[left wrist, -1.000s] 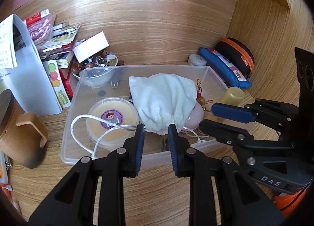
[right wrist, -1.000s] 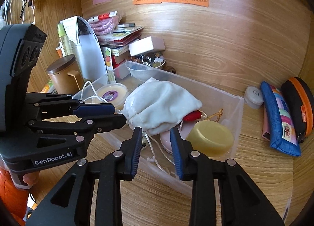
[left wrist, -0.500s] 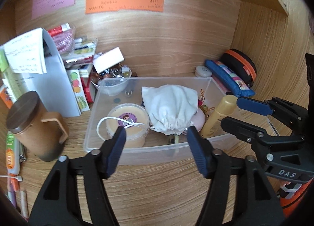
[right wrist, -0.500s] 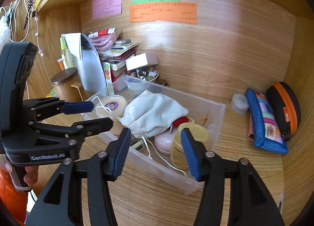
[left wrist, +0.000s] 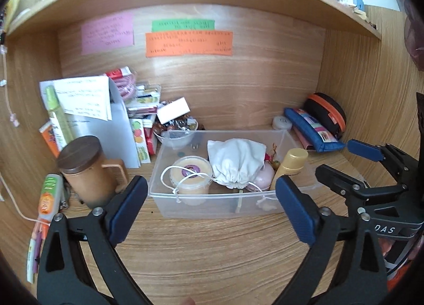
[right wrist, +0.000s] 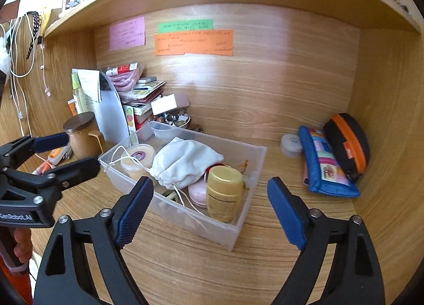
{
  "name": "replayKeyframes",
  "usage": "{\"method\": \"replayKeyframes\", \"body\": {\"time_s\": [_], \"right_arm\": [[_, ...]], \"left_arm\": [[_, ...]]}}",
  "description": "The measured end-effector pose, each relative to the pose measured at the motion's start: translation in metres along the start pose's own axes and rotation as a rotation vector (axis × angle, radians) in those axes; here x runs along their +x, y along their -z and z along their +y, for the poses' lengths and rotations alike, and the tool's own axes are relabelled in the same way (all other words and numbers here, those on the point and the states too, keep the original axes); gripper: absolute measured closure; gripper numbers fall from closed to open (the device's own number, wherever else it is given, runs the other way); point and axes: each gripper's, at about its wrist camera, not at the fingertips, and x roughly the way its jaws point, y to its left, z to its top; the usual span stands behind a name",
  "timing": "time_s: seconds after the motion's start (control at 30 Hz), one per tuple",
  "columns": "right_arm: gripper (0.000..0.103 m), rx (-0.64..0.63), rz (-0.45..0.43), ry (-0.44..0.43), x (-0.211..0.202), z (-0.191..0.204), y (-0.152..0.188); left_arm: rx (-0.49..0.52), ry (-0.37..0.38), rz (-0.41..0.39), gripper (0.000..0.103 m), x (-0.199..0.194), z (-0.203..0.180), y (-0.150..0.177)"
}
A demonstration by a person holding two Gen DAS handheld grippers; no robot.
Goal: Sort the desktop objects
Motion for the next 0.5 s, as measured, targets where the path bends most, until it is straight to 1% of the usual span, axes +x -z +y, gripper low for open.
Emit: {"method": "replayKeyframes", "body": {"time_s": [0.07, 0.1, 0.13, 0.23, 0.5], "right_arm": [[0.013, 0.003, -0.012, 0.028, -0.007, 0.0, 0.001], [0.009, 0.007, -0.022, 0.045, -0.012, -0.001, 0.003], [0.0, 0.011, -0.03, 0.056, -0.015, -0.001, 0.004], [0.0, 0.023, -0.055, 0.078, -0.026, -0.001, 0.008], [0.0, 0.071, -0.07, 0.08, -0.04, -0.004, 0.016]], "left_arm": [[-0.004, -0.016, -0.018, 0.003, -0.007, -0.001, 0.002], [-0.007, -0.021, -0.025, 0.002, -0.01, -0.002, 0.003], [-0.011, -0.027, -0.031, 0.002, -0.013, -0.002, 0.005], [-0.026, -0.056, -0.045, 0.002, -0.018, -0.002, 0.011], [-0.024, -0.048, -0.033, 0.002, -0.018, -0.009, 0.023]]}}
